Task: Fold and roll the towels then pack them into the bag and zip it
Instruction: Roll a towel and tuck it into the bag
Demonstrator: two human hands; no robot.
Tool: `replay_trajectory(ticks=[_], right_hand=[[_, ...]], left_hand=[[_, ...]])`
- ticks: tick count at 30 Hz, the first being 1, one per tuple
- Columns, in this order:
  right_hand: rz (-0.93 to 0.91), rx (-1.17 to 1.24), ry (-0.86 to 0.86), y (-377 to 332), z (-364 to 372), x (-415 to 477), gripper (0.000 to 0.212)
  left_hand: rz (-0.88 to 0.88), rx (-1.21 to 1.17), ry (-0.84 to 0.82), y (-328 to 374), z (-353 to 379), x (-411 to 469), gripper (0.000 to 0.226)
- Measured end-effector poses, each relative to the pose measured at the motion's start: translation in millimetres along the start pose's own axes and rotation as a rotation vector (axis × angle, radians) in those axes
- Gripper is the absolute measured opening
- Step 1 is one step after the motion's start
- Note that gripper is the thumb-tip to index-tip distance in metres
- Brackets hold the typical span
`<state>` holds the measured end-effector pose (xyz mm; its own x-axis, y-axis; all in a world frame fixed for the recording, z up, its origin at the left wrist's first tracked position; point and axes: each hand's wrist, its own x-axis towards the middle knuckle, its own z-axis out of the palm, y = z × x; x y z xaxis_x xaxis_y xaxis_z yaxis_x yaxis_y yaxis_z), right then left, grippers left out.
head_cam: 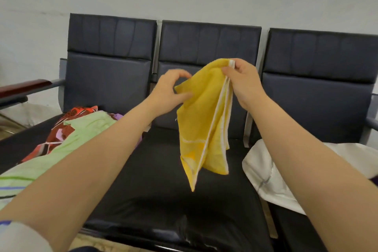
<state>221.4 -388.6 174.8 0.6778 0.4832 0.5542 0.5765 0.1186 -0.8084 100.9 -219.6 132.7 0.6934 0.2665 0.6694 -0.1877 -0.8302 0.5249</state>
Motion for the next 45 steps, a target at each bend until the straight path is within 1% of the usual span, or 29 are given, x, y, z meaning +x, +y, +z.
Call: replay_trajectory(ticks=[1, 2, 4, 6, 8, 10, 11, 12, 13, 14, 15, 17, 18, 20, 22, 25, 27, 28, 30, 31, 32, 34, 35, 36, 38, 39, 41, 43, 45], right_hand=[[0.008, -0.014, -0.019, -3.0, -3.7, 0.5, 0.016], [0.006, -0.045, -0.043, -5.6, -6.3, 0.1, 0.016], [-0.011, -0.114, -0.077, -7.8, -10.4, -0.8, 0.016], [-0.004, -0.174, -0.085, -7.9, -15.7, -2.6, 0.016], [-0.013, -0.317, -0.091, -4.6, -23.6, -2.6, 0.015], [-0.048, -0.540, -0.034, -1.1, -31.9, -0.9, 0.016], [-0.059, -0.574, 0.012, -1.0, -35.5, 0.5, 0.018], [-0.058, -0.553, 0.029, -3.4, -37.6, 1.0, 0.019], [-0.058, -0.528, 0.013, -5.6, -39.5, 2.1, 0.018], [-0.056, -0.533, -0.028, -9.5, -40.9, 2.0, 0.017], [-0.058, -0.569, -0.062, -11.1, -43.0, 2.7, 0.017], [-0.059, -0.608, -0.096, -12.6, -48.9, 2.8, 0.019], [-0.043, -0.578, -0.115, -12.7, -52.3, 1.9, 0.019], [0.029, -0.467, -0.167, -11.5, -59.0, 0.2, 0.020], [0.143, -0.356, -0.217, -12.7, -65.9, -0.6, 0.026], [0.325, -0.123, -0.342, -14.5, -75.8, 2.6, 0.027], [0.353, -0.006, -0.426, -15.2, -78.7, 4.3, 0.025], [0.355, 0.045, -0.434, -14.6, -78.7, 5.9, 0.024], [0.390, 0.124, -0.373, -15.9, -74.1, 7.9, 0.023], [0.399, 0.087, -0.321, -16.6, -70.9, 9.1, 0.022], [0.383, -0.037, -0.269, -16.3, -67.7, 9.9, 0.019], [0.329, -0.373, -0.219, -12.0, -61.0, 11.4, 0.015], [0.319, -0.446, -0.219, -7.6, -57.2, 11.8, 0.015], [0.340, -0.451, -0.222, -3.8, -52.7, 10.9, 0.015], [0.394, -0.371, -0.211, 6.1, -42.0, 10.0, 0.016], [0.396, -0.320, -0.177, 11.9, -35.9, 10.7, 0.016], [0.321, -0.258, -0.049, 22.9, -26.3, 15.0, 0.017], [0.204, -0.232, 0.057, 30.4, -21.6, 20.8, 0.016], [0.136, -0.197, 0.087, 36.0, -22.5, 21.4, 0.014]], left_hand=[[0.027, 0.076, -0.082, -11.7, 2.0, -3.7, 0.039], [0.014, 0.105, -0.141, -19.9, 5.3, -8.4, 0.034], [-0.082, 0.052, -0.208, -23.5, 11.3, -17.9, 0.024], [-0.133, -0.002, -0.237, -23.0, 13.3, -20.9, 0.016], [-0.135, 0.060, -0.200, -23.7, 8.0, -16.1, 0.011], [-0.105, 0.242, -0.038, -22.0, 0.2, -5.3, 0.013], [-0.088, 0.296, 0.055, -18.6, -3.2, 0.9, 0.015], [-0.082, 0.291, 0.125, -13.4, -6.5, 7.3, 0.015], [-0.092, 0.241, 0.152, -5.2, -9.8, 12.9, 0.014], [-0.104, 0.185, 0.117, 3.3, -13.1, 17.3, 0.012], [-0.102, 0.138, 0.047, 8.0, -16.3, 21.2, 0.009], [-0.047, 0.168, -0.060, 14.1, -24.8, 24.9, 0.007], [-0.009, 0.219, -0.076, 16.2, -29.0, 24.3, 0.009], [0.018, 0.207, -0.059, 17.1, -34.8, 23.2, 0.016], [-0.019, 0.106, -0.063, 18.8, -37.1, 21.0, 0.020], [-0.138, -0.156, -0.115, 20.0, -36.8, 17.6, 0.006], [-0.175, -0.298, -0.106, 20.9, -35.3, 16.2, 0.005], [-0.185, -0.319, -0.085, 20.4, -33.8, 16.5, 0.006], [-0.209, -0.264, -0.040, 20.3, -30.1, 18.8, 0.008], [-0.220, -0.221, -0.017, 20.0, -27.6, 20.0, 0.007], [-0.230, -0.192, 0.006, 19.1, -24.9, 21.3, 0.006], [-0.246, -0.134, 0.021, 14.2, -19.5, 23.2, 0.011], [-0.248, -0.069, 0.009, 9.2, -16.9, 24.2, 0.012], [-0.247, 0.024, -0.013, 3.8, -14.0, 25.0, 0.013], [-0.262, 0.162, -0.033, -6.2, -7.2, 28.9, 0.012], [-0.285, 0.159, -0.021, -9.6, -3.8, 32.6, 0.011], [-0.327, 0.053, 0.039, -10.7, 1.8, 41.7, 0.009], [-0.310, -0.027, 0.115, -8.5, 3.2, 50.7, 0.010], [-0.266, -0.068, 0.152, -8.0, 2.1, 52.4, 0.013]])
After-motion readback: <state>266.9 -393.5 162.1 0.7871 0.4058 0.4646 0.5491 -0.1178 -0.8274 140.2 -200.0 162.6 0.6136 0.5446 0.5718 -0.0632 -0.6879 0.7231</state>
